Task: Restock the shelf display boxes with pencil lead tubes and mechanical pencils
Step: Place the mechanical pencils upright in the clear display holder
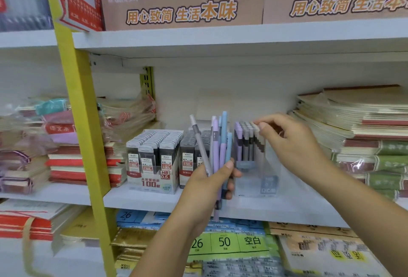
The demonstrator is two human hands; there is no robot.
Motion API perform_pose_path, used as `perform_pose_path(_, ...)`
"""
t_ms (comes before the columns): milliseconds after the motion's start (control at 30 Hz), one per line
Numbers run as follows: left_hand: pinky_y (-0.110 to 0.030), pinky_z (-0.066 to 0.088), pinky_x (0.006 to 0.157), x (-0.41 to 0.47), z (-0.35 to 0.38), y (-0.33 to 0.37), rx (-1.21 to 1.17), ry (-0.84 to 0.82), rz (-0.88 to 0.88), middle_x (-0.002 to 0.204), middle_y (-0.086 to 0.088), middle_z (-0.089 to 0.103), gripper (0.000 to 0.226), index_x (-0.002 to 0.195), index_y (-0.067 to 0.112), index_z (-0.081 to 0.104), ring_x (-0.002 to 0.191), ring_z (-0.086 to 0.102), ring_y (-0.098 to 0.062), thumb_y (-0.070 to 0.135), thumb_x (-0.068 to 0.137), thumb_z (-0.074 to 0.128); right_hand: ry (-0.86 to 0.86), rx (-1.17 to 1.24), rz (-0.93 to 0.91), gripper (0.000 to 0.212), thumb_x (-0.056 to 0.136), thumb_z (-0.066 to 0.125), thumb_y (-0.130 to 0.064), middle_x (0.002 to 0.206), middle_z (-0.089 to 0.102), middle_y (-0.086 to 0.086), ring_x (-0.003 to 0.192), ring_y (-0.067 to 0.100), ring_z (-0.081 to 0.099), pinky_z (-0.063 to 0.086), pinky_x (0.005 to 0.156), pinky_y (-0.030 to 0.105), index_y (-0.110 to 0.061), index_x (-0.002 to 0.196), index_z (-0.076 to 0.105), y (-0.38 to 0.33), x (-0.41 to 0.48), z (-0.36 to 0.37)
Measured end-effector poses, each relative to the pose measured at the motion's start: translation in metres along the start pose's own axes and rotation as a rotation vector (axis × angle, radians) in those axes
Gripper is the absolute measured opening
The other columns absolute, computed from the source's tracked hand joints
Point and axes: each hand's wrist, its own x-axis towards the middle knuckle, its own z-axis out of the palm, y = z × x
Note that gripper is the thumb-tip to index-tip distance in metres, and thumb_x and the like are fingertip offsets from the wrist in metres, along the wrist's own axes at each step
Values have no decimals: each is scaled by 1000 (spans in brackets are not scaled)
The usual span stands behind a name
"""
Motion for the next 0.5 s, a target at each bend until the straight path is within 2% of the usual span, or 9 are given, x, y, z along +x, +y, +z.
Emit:
perform_pose_path(100,-24,49,55,5,8,11,46,-72,28,85,-2,74,21,115,13,66,62,58,-11,25,98,64,-177,403,154,21,90,65,-24,84,72,0,78,4,66,47,66,9,-29,111,67,-19,-13,2)
perform_pose_path(233,-24,52,59,4,11,7,48,-114,45,88,-4,75,25,113,17,70,65,61,-12,31,93,68,-193,541,220,23,87,68,-14,66,69,-6,60,0,62,44,54,10,-17,110,68,-24,-18,8)
perform_pose_path(333,-26,56,62,1,8,-1,-23,-111,10,91,-7,77,36,111,18,72,66,65,-14,38,81,71,-131,576,234,15,89,65,-11,70,72,1,60,7,63,48,52,16,-15,103,66,-21,-18,6)
perform_pose_path(400,-27,58,61,0,5,-2,-45,-94,-15,91,-8,77,34,108,16,72,63,65,-14,38,81,70,-36,643,232,11,91,62,-8,72,73,3,58,10,63,48,50,19,-15,100,64,-20,-12,-3)
perform_pose_path(500,-25,45,50,4,0,-4,35,-34,-10,90,-10,75,22,94,19,73,57,54,-12,40,87,69,92,673,173,12,95,56,-6,74,73,0,62,12,68,50,47,19,-18,99,58,-18,1,-27)
